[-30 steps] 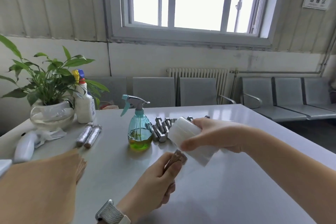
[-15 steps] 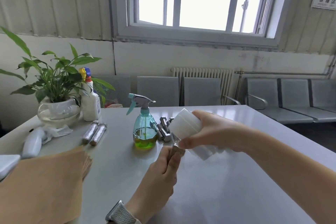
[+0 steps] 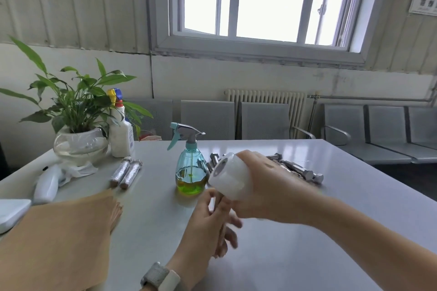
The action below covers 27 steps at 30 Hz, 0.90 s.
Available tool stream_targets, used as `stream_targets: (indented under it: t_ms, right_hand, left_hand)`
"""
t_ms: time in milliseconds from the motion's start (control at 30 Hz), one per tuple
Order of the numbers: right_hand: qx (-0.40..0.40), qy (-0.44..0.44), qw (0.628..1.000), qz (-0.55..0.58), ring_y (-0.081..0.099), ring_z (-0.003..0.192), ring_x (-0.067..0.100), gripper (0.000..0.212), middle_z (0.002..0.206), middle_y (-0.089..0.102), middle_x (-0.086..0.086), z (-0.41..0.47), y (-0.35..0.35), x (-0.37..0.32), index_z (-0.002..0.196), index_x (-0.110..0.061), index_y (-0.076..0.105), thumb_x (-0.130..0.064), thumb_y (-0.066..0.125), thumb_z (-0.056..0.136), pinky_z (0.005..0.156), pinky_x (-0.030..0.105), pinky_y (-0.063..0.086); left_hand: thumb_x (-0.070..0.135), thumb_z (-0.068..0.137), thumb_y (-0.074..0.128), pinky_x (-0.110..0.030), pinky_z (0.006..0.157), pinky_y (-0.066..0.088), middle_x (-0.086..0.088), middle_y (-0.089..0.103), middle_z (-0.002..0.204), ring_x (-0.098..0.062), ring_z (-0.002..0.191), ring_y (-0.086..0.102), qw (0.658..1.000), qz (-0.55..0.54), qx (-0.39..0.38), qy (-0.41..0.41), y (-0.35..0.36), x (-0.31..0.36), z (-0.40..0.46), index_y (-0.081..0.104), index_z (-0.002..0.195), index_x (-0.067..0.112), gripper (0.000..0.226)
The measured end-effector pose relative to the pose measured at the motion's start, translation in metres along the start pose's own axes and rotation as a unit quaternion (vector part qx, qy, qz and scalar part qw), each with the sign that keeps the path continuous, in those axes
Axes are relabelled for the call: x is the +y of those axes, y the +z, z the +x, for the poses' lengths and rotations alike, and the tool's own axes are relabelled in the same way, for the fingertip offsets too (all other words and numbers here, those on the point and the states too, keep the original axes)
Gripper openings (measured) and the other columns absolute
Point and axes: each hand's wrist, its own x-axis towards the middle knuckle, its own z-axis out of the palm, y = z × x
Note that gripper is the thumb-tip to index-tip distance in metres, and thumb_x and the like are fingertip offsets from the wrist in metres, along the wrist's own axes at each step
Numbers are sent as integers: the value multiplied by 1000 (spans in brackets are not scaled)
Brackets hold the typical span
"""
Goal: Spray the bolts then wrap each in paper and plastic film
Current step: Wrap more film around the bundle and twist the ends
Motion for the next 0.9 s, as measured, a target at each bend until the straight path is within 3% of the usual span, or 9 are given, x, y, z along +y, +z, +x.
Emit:
stream_targets:
  t_ms: [100, 200, 300, 367, 433, 533, 700, 833, 900]
  right_hand:
    - [82, -106, 987, -88, 48, 80, 9, 70, 109, 39, -14, -3, 19, 1, 115, -38, 34, -47, 81, 63, 57, 18, 36]
    - [145, -178, 969, -89, 57, 84, 19, 69, 116, 51, -5, -6, 35, 7, 121, -24, 38, -39, 81, 70, 68, 28, 45]
    - [175, -171, 969, -27, 51, 92, 7, 75, 111, 56, -14, -9, 49, 13, 123, -28, 37, -45, 82, 66, 79, 15, 38]
    - [194, -185, 962, -42, 50, 102, 5, 76, 116, 55, -15, -11, 62, 15, 129, -27, 42, -48, 79, 66, 91, 14, 34]
    - [215, -223, 948, -78, 55, 104, 11, 71, 117, 57, -9, -11, 72, 18, 127, -23, 49, -48, 77, 67, 93, 28, 41]
    - [232, -285, 923, -112, 57, 100, 18, 59, 116, 54, -2, -9, 84, 21, 120, -20, 49, -42, 76, 72, 84, 35, 48]
    - [254, -367, 886, -128, 62, 103, 22, 43, 122, 63, 1, -4, 102, 27, 119, -16, 48, -38, 70, 89, 83, 38, 50]
    - [292, -403, 852, -163, 59, 104, 24, 50, 123, 58, 3, 3, 111, 33, 129, -15, 49, -27, 73, 88, 89, 39, 47]
    - [308, -403, 844, -172, 58, 105, 26, 59, 118, 63, 7, 6, 116, 38, 135, -15, 48, -20, 77, 84, 92, 40, 45]
  left_hand:
    - [28, 79, 65, -17, 36, 28, -12, 55, 63, -22, 42, 52, 995, -85, 19, -40, -4, 4, 2, 50, 110, 17, 37]
    - [27, 71, 69, -17, 37, 25, -1, 40, 58, -12, 39, 33, 988, -143, 23, -56, -12, 11, 2, 49, 90, 14, 30]
    - [36, 57, 69, -21, 41, 22, -2, 37, 56, -13, 41, 31, 974, -210, 19, -87, -17, 19, 2, 52, 68, 15, 29]
    - [48, 67, 61, -25, 46, 31, -8, 46, 63, -19, 51, 43, 966, -241, 1, -93, -19, 24, 2, 62, 80, 9, 41]
    - [66, 82, 53, -39, 71, 47, -20, 62, 92, -33, 84, 60, 957, -269, -11, -109, -22, 24, 3, 70, 108, 6, 68]
    - [63, 77, 72, -47, 101, 44, -15, 57, 110, -33, 116, 57, 914, -375, -1, -156, -22, 22, 6, 59, 130, 11, 75]
    - [61, 69, 72, -36, 63, 57, -9, 58, 71, -26, 67, 63, 878, -409, 19, -246, -26, 27, 10, 65, 74, 3, 59]
    - [69, 68, 69, -42, 103, 43, -8, 57, 104, -27, 100, 56, 874, -419, 89, -229, -32, 25, 13, 62, 111, 8, 75]
    - [74, 69, 64, -50, 94, 49, -15, 64, 114, -36, 107, 62, 876, -415, 97, -226, -31, 26, 13, 59, 129, 11, 87]
